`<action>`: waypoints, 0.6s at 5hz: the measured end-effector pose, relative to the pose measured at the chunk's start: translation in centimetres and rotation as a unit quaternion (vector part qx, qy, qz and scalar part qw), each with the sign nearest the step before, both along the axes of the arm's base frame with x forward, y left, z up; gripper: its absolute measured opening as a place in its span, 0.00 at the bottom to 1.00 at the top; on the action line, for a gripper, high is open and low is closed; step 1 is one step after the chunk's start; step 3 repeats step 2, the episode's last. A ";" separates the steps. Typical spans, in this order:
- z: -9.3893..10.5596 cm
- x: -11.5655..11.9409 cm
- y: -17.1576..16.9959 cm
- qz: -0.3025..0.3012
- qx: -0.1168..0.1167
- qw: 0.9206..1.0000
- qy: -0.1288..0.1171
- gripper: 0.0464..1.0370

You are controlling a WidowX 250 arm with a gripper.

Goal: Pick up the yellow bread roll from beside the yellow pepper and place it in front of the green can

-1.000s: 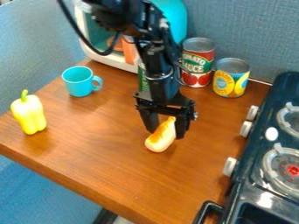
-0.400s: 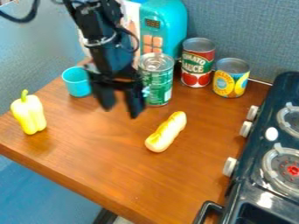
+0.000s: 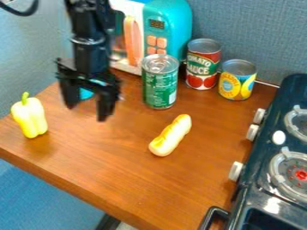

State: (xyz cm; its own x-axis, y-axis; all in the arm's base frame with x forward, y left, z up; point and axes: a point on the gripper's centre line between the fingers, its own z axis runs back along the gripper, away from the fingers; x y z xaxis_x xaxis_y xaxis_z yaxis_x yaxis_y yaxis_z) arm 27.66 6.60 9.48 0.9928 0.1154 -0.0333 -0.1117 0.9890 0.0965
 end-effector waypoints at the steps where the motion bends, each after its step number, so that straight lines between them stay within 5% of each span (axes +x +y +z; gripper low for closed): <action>1: 0.7 0.4 2.2 0.034 -0.007 0.999 -0.016 0.96; 3: 0.4 0.2 3.9 0.058 -0.023 0.998 -0.022 0.96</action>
